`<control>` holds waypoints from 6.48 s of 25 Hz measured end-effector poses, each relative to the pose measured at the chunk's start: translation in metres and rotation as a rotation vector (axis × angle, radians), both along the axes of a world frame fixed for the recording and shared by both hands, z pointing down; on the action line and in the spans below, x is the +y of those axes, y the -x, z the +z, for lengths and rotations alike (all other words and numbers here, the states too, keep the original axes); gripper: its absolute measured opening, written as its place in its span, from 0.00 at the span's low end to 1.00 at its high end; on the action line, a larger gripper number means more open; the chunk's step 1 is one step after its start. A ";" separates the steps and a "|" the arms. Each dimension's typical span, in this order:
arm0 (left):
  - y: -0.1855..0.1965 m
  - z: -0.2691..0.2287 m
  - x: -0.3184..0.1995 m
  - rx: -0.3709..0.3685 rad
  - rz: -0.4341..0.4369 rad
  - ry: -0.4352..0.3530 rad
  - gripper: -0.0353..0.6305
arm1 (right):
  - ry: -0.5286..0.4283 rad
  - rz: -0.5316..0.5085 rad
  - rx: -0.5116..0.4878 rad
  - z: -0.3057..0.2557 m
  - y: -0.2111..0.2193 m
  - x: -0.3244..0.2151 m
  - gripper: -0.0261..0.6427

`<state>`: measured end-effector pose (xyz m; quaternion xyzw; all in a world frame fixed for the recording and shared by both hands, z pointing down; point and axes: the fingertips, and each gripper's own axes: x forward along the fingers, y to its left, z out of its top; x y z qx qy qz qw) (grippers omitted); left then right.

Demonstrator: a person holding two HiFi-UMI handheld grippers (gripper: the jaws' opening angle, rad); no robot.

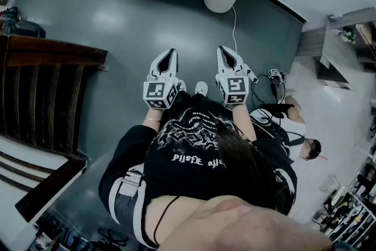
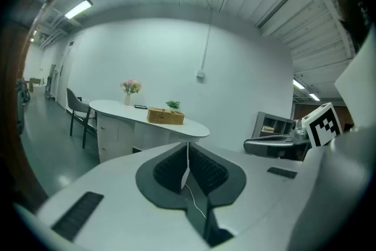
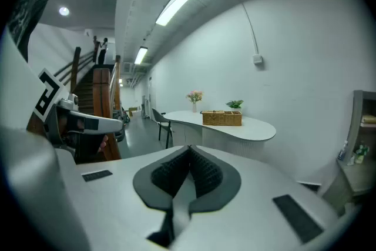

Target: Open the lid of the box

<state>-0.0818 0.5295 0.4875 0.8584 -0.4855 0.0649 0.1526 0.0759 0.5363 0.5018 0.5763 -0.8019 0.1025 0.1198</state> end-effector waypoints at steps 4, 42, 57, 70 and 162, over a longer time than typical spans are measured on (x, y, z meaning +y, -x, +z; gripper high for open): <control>-0.004 0.000 0.004 0.004 -0.009 -0.004 0.10 | -0.005 -0.029 0.015 0.000 0.001 0.004 0.08; 0.002 0.001 -0.250 0.130 0.118 -0.004 0.10 | -0.021 0.035 0.139 -0.002 0.006 -0.223 0.08; 0.020 0.006 -0.321 0.027 0.268 -0.034 0.10 | -0.001 0.091 0.143 0.009 0.047 -0.292 0.08; 0.032 0.017 -0.359 0.047 0.167 -0.005 0.10 | 0.011 0.029 0.147 0.019 0.046 -0.341 0.08; -0.010 0.047 -0.710 -0.029 -0.228 0.028 0.10 | 0.231 -0.835 0.437 0.046 0.043 -0.679 0.09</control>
